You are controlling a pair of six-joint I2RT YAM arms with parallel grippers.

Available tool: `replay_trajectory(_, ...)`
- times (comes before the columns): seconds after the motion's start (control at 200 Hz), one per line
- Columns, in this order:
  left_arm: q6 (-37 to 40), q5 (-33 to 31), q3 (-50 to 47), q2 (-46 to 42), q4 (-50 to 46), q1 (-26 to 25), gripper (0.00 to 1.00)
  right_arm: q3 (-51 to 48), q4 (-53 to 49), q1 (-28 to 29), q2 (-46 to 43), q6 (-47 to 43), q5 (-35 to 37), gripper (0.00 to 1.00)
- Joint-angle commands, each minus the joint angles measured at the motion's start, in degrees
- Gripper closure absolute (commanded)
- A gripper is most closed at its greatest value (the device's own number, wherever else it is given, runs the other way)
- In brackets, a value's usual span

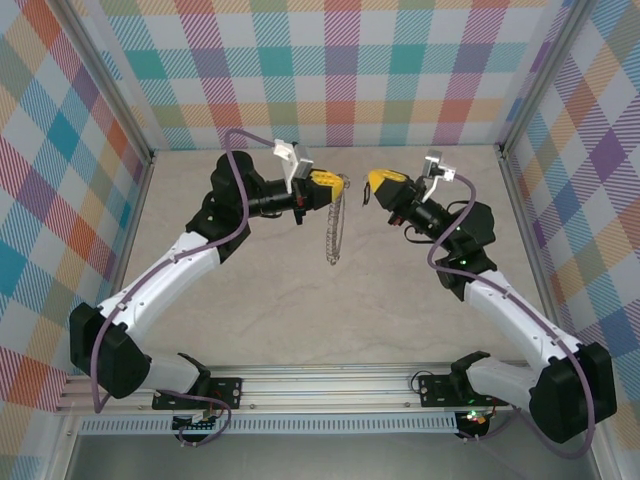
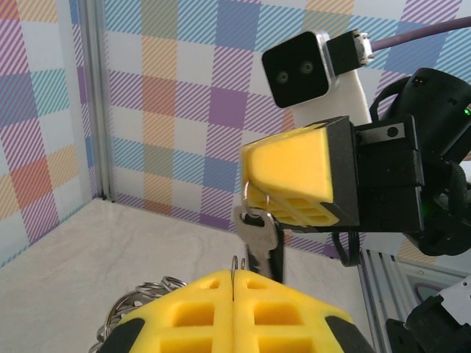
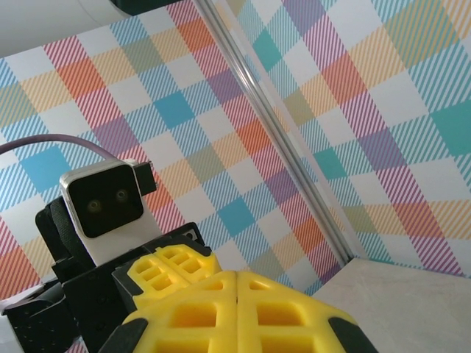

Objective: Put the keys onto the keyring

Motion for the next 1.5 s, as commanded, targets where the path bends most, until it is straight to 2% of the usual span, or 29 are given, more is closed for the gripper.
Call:
replay_trajectory(0.0, -1.0, 1.7, 2.5, 0.1, 3.6, -0.9, 1.0, 1.0, 5.0, 0.2, 1.2, 1.9, -1.6, 1.0)
replay_trajectory(0.455, -1.1, 1.9, 4.0, 1.2, 2.6, -1.6, 1.0, 2.6, 6.1, 2.4, 3.4, 1.9, -2.5, 1.0)
replay_trajectory(0.855, -0.9, 1.4, 3.9, 1.4, 2.2, -1.8, 1.0, 2.4, 4.7, 2.9, 1.6, 0.5, -1.9, 1.0)
replay_trajectory(1.225, -0.7, -0.1, 3.6, -0.1, 1.9, -1.8, 1.0, 0.1, -1.8, 2.9, -3.2, -3.9, 5.4, 1.0)
replay_trajectory(1.495, -0.9, -0.5, 3.5, -0.1, 1.7, -1.8, 1.0, 1.2, -1.3, 3.0, -3.1, -2.9, 0.8, 1.0)
